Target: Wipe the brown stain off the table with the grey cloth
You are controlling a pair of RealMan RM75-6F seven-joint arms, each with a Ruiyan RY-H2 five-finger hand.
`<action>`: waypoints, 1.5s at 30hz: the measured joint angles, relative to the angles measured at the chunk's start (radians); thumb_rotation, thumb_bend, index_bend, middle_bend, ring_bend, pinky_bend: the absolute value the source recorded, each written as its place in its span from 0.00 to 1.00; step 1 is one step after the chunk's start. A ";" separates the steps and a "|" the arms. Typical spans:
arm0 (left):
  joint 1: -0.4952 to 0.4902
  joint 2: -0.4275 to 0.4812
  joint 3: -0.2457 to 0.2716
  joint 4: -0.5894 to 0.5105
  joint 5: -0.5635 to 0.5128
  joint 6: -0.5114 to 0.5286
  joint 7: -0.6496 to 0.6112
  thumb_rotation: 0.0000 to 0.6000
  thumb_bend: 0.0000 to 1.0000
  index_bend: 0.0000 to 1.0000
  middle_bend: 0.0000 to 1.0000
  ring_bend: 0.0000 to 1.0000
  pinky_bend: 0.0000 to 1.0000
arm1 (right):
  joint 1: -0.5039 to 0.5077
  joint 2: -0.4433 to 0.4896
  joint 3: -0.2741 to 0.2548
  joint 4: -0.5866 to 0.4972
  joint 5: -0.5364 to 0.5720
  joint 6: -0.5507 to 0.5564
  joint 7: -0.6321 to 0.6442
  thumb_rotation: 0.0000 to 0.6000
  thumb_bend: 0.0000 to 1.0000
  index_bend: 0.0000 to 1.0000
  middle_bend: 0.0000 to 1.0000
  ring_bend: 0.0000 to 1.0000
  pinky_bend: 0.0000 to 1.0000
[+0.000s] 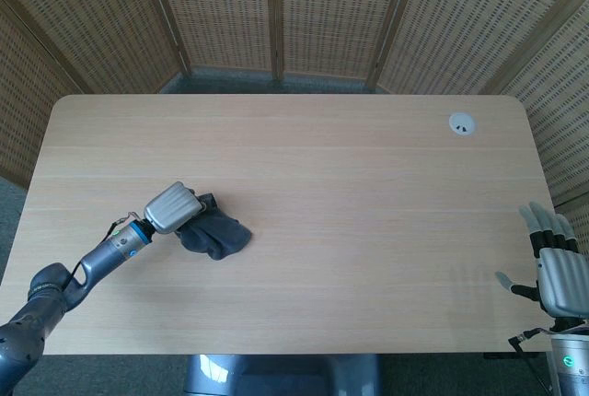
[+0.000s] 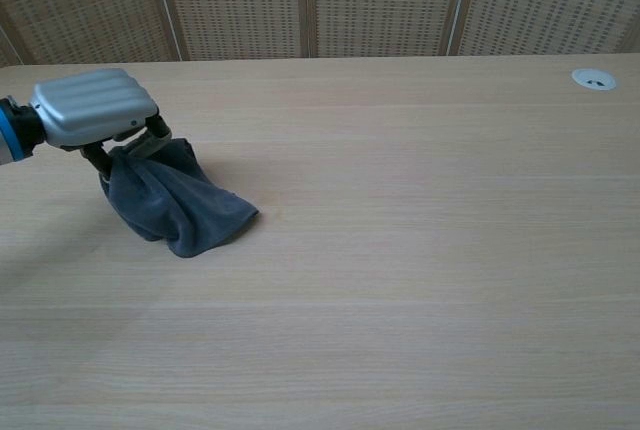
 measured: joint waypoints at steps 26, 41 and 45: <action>-0.177 -0.051 -0.211 -0.395 -0.153 -0.265 0.336 1.00 0.15 0.76 0.77 0.73 0.99 | 0.000 0.013 0.006 0.003 0.008 -0.004 0.033 1.00 0.00 0.00 0.00 0.00 0.00; -0.258 -0.166 -0.203 -0.211 -0.041 -0.105 0.193 1.00 0.14 0.76 0.76 0.72 0.98 | 0.003 0.008 0.004 0.006 0.010 -0.010 0.021 1.00 0.00 0.00 0.00 0.00 0.00; -0.283 -0.225 -0.210 -0.161 -0.037 -0.094 0.159 1.00 0.14 0.76 0.76 0.72 0.98 | 0.004 0.007 0.003 0.006 0.012 -0.011 0.019 1.00 0.00 0.00 0.00 0.00 0.00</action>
